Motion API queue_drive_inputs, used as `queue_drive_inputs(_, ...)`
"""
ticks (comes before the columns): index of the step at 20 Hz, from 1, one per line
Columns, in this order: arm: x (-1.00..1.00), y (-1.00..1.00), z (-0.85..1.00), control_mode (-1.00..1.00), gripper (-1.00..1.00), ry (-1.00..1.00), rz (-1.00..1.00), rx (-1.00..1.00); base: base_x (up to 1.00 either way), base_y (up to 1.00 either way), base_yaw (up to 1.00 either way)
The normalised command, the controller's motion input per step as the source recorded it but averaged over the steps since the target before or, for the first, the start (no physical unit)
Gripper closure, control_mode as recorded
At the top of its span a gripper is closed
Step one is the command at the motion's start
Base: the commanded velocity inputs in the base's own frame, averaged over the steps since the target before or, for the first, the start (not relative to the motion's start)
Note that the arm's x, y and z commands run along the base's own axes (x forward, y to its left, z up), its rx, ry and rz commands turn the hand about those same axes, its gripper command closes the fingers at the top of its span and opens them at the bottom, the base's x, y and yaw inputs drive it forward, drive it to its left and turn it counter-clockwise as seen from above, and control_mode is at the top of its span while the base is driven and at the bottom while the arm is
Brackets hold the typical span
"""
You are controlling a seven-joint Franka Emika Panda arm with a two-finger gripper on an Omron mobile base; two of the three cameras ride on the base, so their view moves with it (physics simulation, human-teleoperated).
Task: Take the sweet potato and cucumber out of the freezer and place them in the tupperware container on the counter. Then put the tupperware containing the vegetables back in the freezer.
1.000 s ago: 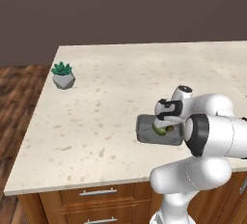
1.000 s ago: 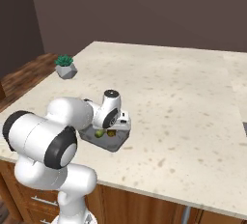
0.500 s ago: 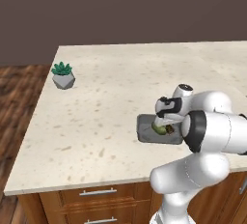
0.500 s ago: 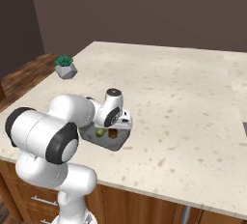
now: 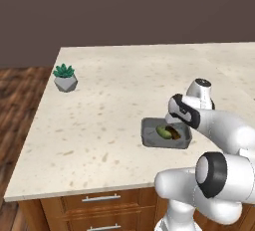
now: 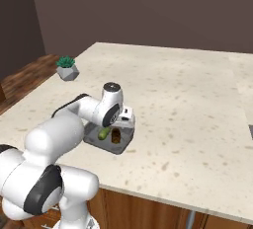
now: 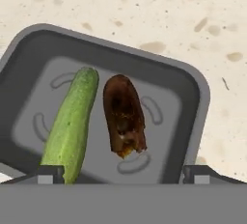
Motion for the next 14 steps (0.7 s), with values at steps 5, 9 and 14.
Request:
queue_drive_inputs(5, -0.26, -0.10, 0.30, -1.00, -1.00, 0.00, -0.21, 0.00, 0.00, 0.00, 0.00)
queue_drive_inputs(9, -0.01, -0.29, 0.00, -1.00, -1.00, 0.00, -0.20, 0.03, 0.00, 0.00, 0.00)
queue_drive_inputs(14, 0.01, -0.43, 0.00, -1.00, -1.00, 0.00, -0.15, 0.09, 0.00, 0.00, 0.00)
